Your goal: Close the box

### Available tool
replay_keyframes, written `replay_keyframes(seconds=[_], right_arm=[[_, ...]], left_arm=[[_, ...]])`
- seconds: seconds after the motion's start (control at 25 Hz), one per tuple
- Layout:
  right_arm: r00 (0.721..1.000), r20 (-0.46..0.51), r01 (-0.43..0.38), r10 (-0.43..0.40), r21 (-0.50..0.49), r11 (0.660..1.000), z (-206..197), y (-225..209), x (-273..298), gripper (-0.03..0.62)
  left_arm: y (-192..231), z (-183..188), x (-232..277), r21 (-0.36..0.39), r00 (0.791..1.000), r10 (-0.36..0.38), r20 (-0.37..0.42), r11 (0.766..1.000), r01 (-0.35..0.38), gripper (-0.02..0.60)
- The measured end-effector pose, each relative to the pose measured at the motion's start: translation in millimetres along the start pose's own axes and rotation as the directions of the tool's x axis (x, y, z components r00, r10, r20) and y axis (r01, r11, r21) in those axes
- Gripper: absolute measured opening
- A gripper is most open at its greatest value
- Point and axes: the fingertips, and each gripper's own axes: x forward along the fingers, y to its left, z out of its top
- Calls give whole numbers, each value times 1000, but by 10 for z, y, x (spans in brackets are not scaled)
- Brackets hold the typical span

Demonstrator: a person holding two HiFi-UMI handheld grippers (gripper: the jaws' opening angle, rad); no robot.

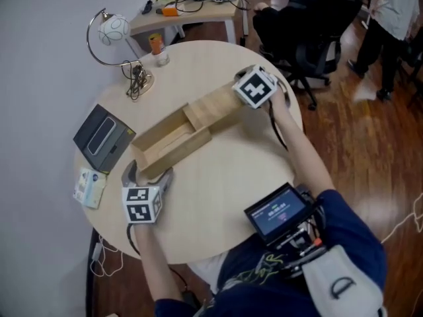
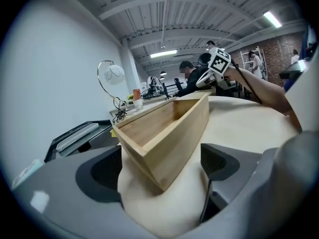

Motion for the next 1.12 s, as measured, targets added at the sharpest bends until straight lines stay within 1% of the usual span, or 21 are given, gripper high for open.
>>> replay_keyframes(seconds=[0.12,0.2,0.24,0.28,0.36,0.4,0.44,0.48,0.52,0.6,0.64,0.68,0.8,0.84,0.88,0.92,0.96,1.0,1.04,1.08,1.12], right_arm=[[991,-123,53,-48,39,998,-522,-543,153,3],[975,-211,-43,64,101,994,-850,-571,364,3],[963,-209,-136,170,168,976,-898,-423,441,3],[943,-159,-248,293,253,935,-837,-181,481,3],[881,16,-445,473,370,816,-508,351,456,3],[839,85,-530,538,356,770,-320,638,386,3],[797,117,-598,593,292,746,-149,958,288,3],[777,117,-629,619,189,754,6,1275,194,3],[795,101,-606,599,64,793,140,1530,139,3],[888,47,-445,457,-153,882,224,1750,164,3],[916,27,-387,400,-200,900,193,1744,197,3],[921,27,-377,389,-189,907,168,1716,211,3],[880,119,-458,460,-43,888,152,1611,56,3],[870,166,-468,465,-24,883,145,1549,-75,3],[844,227,-497,487,-15,868,149,1519,-262,3],[780,308,-570,544,-6,821,161,1552,-499,3],[664,404,-691,629,11,723,168,1644,-757,3],[498,503,-828,706,33,560,172,1771,-1017,3],[317,589,-932,743,48,360,185,1911,-1253,3],[179,638,-980,749,48,193,200,2059,-1428,3],[124,639,-990,759,33,134,208,2211,-1521,3]], left_arm=[[25,19,-25,-9,999,-3,37,1000,3,497],[1,7,-7,-5,998,-46,37,999,46,494],[-17,-8,-3,-1,998,-64,30,998,64,494],[-32,-22,-6,0,997,-71,19,997,71,494],[-62,-24,-17,2,998,-64,1,998,64,502],[-108,-5,-12,19,997,-73,-2,997,73,502],[-176,19,8,46,996,-93,-5,995,93,500],[-240,32,42,76,994,-111,-13,991,112,500],[-276,25,83,97,993,-114,-29,989,116,500],[-253,-27,144,104,994,-84,-68,990,91,535],[-220,-44,148,97,995,-72,-75,992,79,535],[-184,-43,136,86,996,-63,-68,994,69,534],[-15,39,-33,22,999,23,36,999,-24,512],[62,54,-153,-29,993,80,90,997,-78,504],[122,48,-295,-102,981,128,147,988,-114,447],[130,36,-441,-189,968,140,209,977,-101,317],[54,47,-567,-263,955,100,280,964,-23,80],[-104,92,-654,-293,936,15,351,952,94,2],[-309,158,-690,-268,912,-81,401,942,202,5],[-519,226,-688,-210,893,-163,420,940,270,5],[-712,285,-666,-150,880,-222,420,939,309,3]])
